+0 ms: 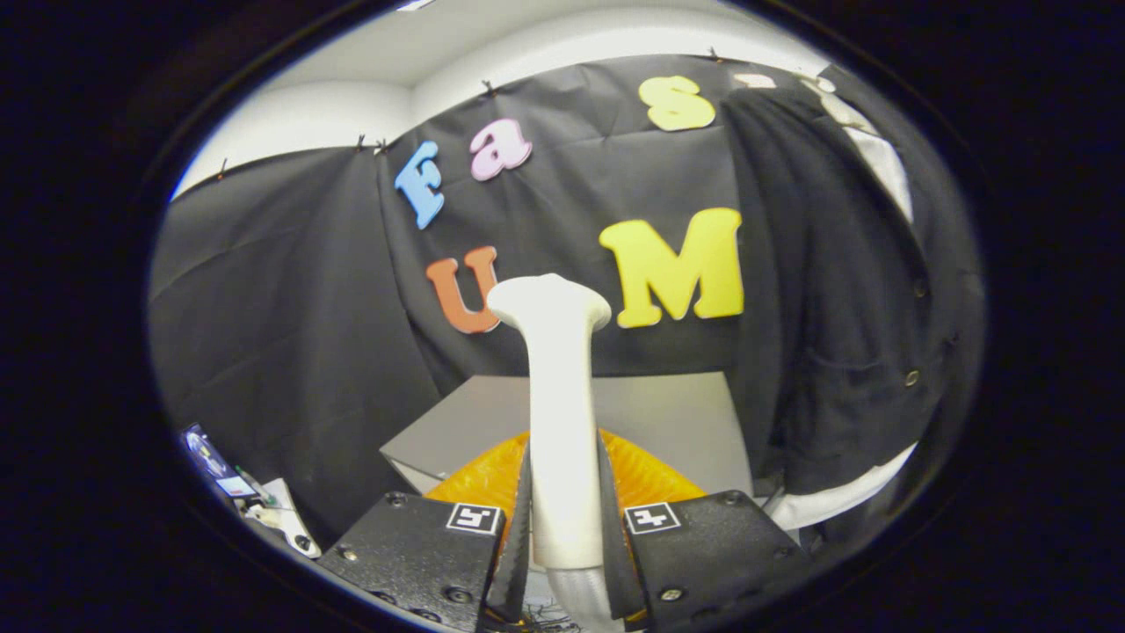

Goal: Iron the clothes twice with a garment steamer, once on the left side and once on the right side.

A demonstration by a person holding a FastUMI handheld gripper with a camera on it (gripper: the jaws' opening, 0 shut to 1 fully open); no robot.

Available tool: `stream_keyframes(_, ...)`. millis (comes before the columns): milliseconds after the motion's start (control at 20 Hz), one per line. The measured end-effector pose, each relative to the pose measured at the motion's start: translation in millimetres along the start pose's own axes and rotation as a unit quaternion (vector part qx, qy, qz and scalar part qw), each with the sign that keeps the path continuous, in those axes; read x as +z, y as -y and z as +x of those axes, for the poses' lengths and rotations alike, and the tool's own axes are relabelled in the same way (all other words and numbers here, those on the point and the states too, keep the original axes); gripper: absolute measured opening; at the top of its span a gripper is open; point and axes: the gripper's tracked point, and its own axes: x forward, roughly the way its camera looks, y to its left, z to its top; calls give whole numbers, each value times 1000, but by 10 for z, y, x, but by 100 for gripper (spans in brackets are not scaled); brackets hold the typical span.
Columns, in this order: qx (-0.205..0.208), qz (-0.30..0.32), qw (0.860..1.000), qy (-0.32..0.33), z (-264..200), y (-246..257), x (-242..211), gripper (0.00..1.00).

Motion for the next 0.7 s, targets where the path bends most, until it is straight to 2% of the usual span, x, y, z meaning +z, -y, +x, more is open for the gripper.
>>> stream_keyframes(350, -89, 37, 991, 90, -1041, 842, 545, 38)
stream_keyframes(700, -166, 66, 972, 152, -1650, 1678, 1002, 38)
